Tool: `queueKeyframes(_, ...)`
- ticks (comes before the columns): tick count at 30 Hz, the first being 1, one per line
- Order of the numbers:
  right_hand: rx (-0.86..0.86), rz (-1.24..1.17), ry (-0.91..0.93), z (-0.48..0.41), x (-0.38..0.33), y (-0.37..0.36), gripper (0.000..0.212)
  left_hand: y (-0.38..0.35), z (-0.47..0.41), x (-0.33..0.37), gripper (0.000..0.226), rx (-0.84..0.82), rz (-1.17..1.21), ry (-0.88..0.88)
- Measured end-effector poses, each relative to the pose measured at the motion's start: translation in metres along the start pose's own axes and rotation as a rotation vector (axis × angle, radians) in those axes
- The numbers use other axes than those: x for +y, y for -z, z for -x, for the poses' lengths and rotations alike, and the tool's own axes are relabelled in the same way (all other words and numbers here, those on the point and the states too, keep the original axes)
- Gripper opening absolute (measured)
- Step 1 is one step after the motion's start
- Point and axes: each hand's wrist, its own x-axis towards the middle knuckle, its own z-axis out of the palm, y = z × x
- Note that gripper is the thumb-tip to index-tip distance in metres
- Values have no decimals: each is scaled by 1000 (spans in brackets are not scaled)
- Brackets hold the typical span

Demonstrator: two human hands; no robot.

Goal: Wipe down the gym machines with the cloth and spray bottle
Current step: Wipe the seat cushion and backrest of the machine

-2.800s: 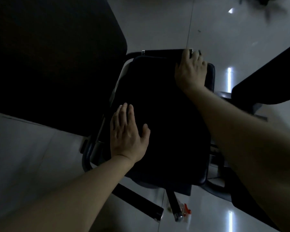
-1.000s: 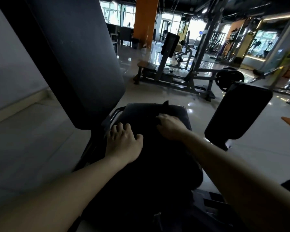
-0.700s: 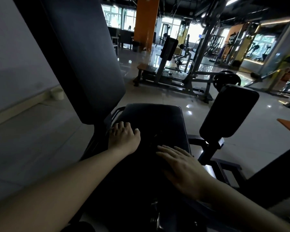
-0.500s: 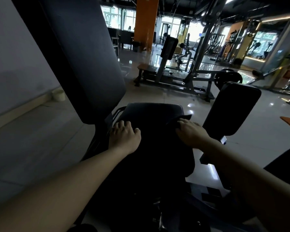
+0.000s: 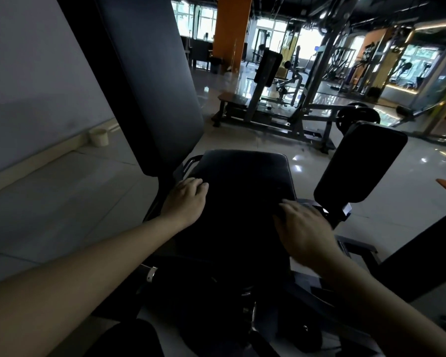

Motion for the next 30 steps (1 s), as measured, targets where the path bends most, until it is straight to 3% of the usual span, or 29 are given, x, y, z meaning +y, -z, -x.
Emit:
queueKeyframes(2, -9, -10, -238, -11, 8, -2, 53, 5, 23, -21, 47, 109, -21, 3)
queueKeyframes(4, -13, 10, -309, -27, -14, -12, 42, 0, 35, -42, 51, 144, 7, 51)
queueKeyframes(7, 23, 6, -147, -48, -82, -32, 26, -9, 31, -54, 50, 118, 56, 125)
queueKeyframes(11, -86, -143, 108, -68, -162, -53, 36, 0, 29, -66, 38, 37, 41, 89)
queueKeyframes(14, -181, -156, 204, -70, -152, -43, 41, 8, 30, -70, 41, 18, 14, 43)
queueKeyframes(16, -182, -131, 149, -60, -116, -34, 38, 10, 30, -68, 47, 26, -30, 43)
queueKeyframes(19, -58, -6, -95, -38, -51, -23, 39, 7, 32, -64, 49, 76, -77, -6)
queueKeyframes(22, -31, 48, -293, -60, -46, -28, 45, 7, 32, -62, 48, 81, -154, -17)
queueKeyframes(25, -110, -24, -199, -99, -93, -44, 45, 10, 33, -62, 51, 36, -151, -13)
queueKeyframes(28, -174, -112, -14, -111, -141, -51, 45, 20, 30, -67, 48, -53, -2, 66)
queueKeyframes(30, -223, -146, 102, -95, -156, -46, 49, 29, 35, -69, 42, 18, 83, 118)
